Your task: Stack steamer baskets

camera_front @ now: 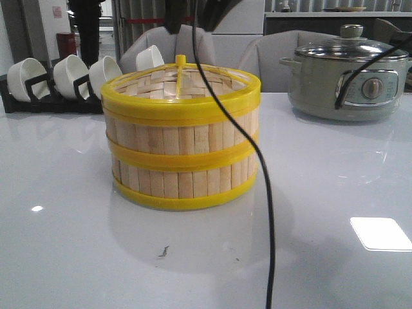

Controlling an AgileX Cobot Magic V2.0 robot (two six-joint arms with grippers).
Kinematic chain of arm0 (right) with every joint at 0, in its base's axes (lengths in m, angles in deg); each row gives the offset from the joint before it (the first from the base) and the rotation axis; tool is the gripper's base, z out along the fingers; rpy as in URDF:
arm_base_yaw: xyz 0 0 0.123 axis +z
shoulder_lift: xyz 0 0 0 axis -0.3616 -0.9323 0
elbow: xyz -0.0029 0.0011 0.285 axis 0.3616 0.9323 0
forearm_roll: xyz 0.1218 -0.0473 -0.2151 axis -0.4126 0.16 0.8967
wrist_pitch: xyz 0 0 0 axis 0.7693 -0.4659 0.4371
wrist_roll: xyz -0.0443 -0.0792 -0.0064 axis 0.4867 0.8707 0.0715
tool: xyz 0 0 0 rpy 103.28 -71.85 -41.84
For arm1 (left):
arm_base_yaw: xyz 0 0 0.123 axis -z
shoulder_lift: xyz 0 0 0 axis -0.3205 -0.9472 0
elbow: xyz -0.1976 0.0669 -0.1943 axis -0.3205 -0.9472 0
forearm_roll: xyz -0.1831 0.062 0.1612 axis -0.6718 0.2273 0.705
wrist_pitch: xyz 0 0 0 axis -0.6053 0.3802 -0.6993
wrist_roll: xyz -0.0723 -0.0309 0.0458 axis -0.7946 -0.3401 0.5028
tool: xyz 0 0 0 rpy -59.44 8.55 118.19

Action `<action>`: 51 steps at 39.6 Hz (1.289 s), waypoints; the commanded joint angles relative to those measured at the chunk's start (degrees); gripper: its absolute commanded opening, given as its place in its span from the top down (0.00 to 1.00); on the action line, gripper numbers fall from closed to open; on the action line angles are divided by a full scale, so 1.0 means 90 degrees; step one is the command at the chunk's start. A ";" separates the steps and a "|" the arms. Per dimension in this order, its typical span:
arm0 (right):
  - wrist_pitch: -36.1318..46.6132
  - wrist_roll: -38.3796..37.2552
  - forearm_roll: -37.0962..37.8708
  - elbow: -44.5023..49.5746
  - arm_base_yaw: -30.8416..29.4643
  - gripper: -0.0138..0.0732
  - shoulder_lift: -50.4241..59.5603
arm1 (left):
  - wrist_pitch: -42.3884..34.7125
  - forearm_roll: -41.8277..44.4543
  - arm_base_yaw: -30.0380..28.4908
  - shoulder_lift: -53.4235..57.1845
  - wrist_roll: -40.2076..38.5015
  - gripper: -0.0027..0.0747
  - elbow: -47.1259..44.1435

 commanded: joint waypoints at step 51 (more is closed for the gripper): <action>0.6132 -0.0009 0.0192 1.1077 -0.4096 0.28 0.9799 | -0.0532 0.0000 -0.0008 0.0001 -0.0035 0.85 0.0176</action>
